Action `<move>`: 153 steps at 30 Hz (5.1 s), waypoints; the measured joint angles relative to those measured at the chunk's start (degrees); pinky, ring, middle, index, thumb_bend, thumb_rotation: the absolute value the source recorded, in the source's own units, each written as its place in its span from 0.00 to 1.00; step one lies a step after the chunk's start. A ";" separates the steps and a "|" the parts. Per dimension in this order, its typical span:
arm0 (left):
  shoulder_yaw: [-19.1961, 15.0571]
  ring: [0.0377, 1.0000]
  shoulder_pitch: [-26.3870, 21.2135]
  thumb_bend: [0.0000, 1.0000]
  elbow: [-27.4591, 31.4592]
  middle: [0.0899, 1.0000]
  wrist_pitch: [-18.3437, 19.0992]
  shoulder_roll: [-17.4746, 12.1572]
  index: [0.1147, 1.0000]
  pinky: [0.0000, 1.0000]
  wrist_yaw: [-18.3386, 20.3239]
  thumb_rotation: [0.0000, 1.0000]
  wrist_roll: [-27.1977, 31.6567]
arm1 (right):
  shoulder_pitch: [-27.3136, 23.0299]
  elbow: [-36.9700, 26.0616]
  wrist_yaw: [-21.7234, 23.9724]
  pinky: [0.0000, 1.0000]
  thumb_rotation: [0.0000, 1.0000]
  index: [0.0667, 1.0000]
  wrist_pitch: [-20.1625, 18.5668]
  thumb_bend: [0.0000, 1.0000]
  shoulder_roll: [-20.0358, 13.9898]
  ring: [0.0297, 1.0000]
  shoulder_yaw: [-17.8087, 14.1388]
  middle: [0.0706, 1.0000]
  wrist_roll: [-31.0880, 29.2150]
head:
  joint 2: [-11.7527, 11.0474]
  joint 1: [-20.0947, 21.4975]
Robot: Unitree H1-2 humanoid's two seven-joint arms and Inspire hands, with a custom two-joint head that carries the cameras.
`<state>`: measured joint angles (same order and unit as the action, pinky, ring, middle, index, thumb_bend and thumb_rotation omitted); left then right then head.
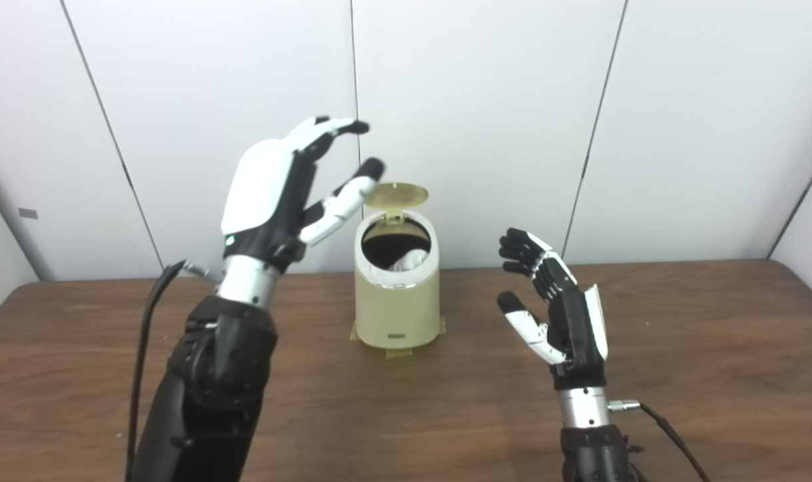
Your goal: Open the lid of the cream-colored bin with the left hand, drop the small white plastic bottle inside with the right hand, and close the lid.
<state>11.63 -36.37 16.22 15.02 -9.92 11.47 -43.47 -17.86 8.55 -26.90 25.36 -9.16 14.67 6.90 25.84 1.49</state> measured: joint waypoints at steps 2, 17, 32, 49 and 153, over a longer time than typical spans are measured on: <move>3.02 1.00 -2.39 0.71 -1.30 0.93 1.89 -1.08 0.89 1.00 5.06 1.00 -2.14 | 0.00 0.04 0.11 0.71 0.64 0.78 0.00 0.53 0.34 0.76 -0.54 0.76 0.00 | -0.09 0.26; 11.09 1.00 -8.22 0.83 -11.86 0.98 7.21 -1.82 0.94 1.00 16.33 1.00 -13.81 | 0.00 1.21 1.45 0.72 0.66 0.79 0.00 0.58 1.82 0.76 -1.70 0.77 0.83 | -0.35 0.79; 11.02 1.00 -10.35 0.79 -14.67 0.94 6.10 -1.03 0.91 1.00 15.05 1.00 -13.69 | 0.01 1.23 1.97 0.69 0.66 0.79 -0.01 0.56 2.51 0.75 -2.32 0.76 1.61 | -0.26 0.97; 10.68 0.90 -7.03 0.81 -13.06 0.77 5.34 -0.88 0.72 1.00 11.96 1.00 -13.69 | 0.00 1.34 1.93 0.69 0.65 0.79 -0.01 0.56 3.02 0.75 -2.53 0.76 2.61 | 0.18 1.14; -7.85 0.77 14.20 0.22 -2.91 0.78 -13.35 9.72 0.77 0.69 -12.67 0.54 28.29 | 1.31 -2.06 3.70 0.64 0.51 0.76 -0.04 0.44 5.07 0.72 -7.62 0.75 3.44 | 2.37 3.25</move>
<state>3.78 -22.17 13.31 1.67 -0.20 -1.20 -15.18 -16.54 6.49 -23.20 25.32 -4.10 7.05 10.34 28.21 4.75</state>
